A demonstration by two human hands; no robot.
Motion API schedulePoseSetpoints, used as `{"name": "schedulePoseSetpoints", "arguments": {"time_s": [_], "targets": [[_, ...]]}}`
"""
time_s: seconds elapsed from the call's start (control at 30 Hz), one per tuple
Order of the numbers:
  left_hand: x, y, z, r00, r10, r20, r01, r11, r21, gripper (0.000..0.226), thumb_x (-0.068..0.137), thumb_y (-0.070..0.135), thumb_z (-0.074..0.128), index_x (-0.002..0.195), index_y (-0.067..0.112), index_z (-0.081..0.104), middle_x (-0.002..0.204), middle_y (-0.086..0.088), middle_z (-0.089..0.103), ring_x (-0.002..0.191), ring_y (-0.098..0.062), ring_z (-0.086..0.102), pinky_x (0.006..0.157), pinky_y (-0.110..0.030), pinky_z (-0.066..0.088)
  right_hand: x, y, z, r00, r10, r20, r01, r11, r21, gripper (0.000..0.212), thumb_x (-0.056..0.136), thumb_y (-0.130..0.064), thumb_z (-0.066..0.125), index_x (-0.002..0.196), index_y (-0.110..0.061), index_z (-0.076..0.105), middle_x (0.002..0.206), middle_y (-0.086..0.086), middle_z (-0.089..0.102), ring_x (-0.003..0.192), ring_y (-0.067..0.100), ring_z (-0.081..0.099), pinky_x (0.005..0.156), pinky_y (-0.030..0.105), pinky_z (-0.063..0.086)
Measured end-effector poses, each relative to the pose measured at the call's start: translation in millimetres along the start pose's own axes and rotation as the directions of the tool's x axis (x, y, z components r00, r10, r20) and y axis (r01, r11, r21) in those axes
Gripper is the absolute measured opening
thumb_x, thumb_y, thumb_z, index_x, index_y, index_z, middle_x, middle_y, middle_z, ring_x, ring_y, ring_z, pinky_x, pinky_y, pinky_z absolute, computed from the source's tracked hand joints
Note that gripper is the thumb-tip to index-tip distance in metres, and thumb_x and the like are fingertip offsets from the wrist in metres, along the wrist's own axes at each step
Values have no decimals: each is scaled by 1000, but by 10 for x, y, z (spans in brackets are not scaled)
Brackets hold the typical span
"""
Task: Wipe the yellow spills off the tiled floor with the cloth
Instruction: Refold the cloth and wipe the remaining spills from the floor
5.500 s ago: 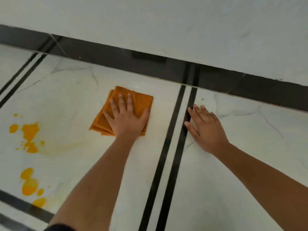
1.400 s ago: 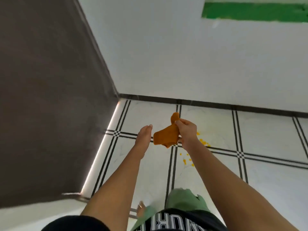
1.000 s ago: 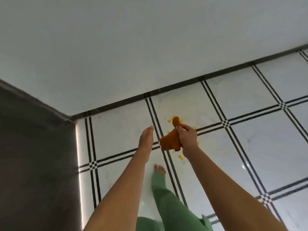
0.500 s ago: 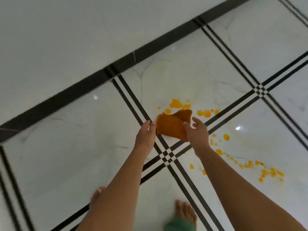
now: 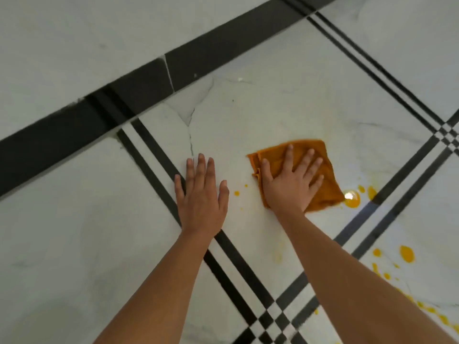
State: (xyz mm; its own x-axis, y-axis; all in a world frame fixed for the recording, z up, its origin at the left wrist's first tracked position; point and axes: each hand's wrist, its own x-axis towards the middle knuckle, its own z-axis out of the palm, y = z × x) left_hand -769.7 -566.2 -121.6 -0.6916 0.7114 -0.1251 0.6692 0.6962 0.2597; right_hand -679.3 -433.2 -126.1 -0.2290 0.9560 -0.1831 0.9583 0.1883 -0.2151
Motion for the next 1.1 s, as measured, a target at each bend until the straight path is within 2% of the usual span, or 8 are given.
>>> {"name": "schedulePoseSetpoints", "arguments": {"time_s": [0.1, 0.2, 0.4, 0.47, 0.6, 0.8, 1.0, 1.1], "targets": [[104, -99, -25, 998, -68, -16, 68, 998, -3, 64, 92, 48, 8, 148, 18, 14, 157, -3, 11, 144, -23, 1, 113, -47, -1, 183, -198, -43, 919, -380, 102, 387, 919, -68, 73, 85, -69, 26, 147, -36, 9, 158, 6, -6, 144, 27, -12, 114, 53, -5], [64, -144, -47, 1000, -4, -18, 5, 999, 38, 63, 93, 48, 10, 147, 18, 17, 156, -6, 15, 144, -24, 5, 111, -47, 0, -300, 176, 23, 653, -742, 155, 758, 638, -137, 68, 82, -72, 26, 144, -46, 16, 158, 1, 4, 145, 26, -6, 111, 59, 0], [166, -136, -113, 1000, 26, -6, -25, 995, 98, 68, 89, 52, 0, 148, 21, 10, 157, -3, 9, 144, -22, 1, 111, -43, -3, 304, -95, -105, 913, -385, 131, 397, 914, -85, 67, 78, -78, 23, 140, -56, 5, 157, 7, -13, 141, 33, -19, 109, 59, -8], [199, -130, -131, 1000, 0, -11, 1, 997, 73, 66, 90, 52, 3, 148, 22, 10, 157, -2, 8, 144, -21, 0, 112, -44, -2, 212, -424, 2, 858, -488, 160, 505, 858, -95, 69, 80, -76, 22, 142, -51, 6, 157, 10, -13, 141, 36, -19, 109, 64, -8], [168, -154, -185, 1000, -4, 3, 4, 998, 66, 67, 89, 52, 4, 148, 22, 10, 157, -2, 9, 144, -21, 1, 113, -44, -1, -242, 129, 45, 515, -836, 190, 857, 501, -119, 66, 80, -75, 28, 141, -51, 20, 158, 5, 5, 144, 33, -3, 110, 61, 1], [31, -405, -221, 1000, -18, -22, 20, 993, 118, 71, 87, 54, 0, 148, 20, 13, 156, -4, 12, 144, -23, 4, 113, -45, 2, 533, -474, -41, 846, -509, 160, 526, 846, -91, 68, 80, -76, 18, 142, -51, 6, 158, 5, -8, 142, 33, -14, 109, 62, -7], [-194, -740, -267, 995, -101, 4, 99, 981, 167, 66, 91, 50, 8, 148, 18, 14, 156, -5, 14, 144, -23, 6, 113, -46, 6, -221, -78, 79, 368, -907, 204, 930, 361, -75, 65, 79, -73, 23, 140, -50, 23, 158, 2, 9, 144, 30, 0, 111, 58, 0], [-208, -787, -271, 996, -87, 13, 84, 981, 176, 65, 90, 48, 9, 148, 20, 11, 157, -4, 11, 144, -23, 5, 113, -45, 6, 178, -324, 26, 615, -763, 200, 788, 607, -106, 66, 79, -75, 19, 141, -52, 12, 159, 1, -1, 144, 29, -8, 110, 57, -5]]}}
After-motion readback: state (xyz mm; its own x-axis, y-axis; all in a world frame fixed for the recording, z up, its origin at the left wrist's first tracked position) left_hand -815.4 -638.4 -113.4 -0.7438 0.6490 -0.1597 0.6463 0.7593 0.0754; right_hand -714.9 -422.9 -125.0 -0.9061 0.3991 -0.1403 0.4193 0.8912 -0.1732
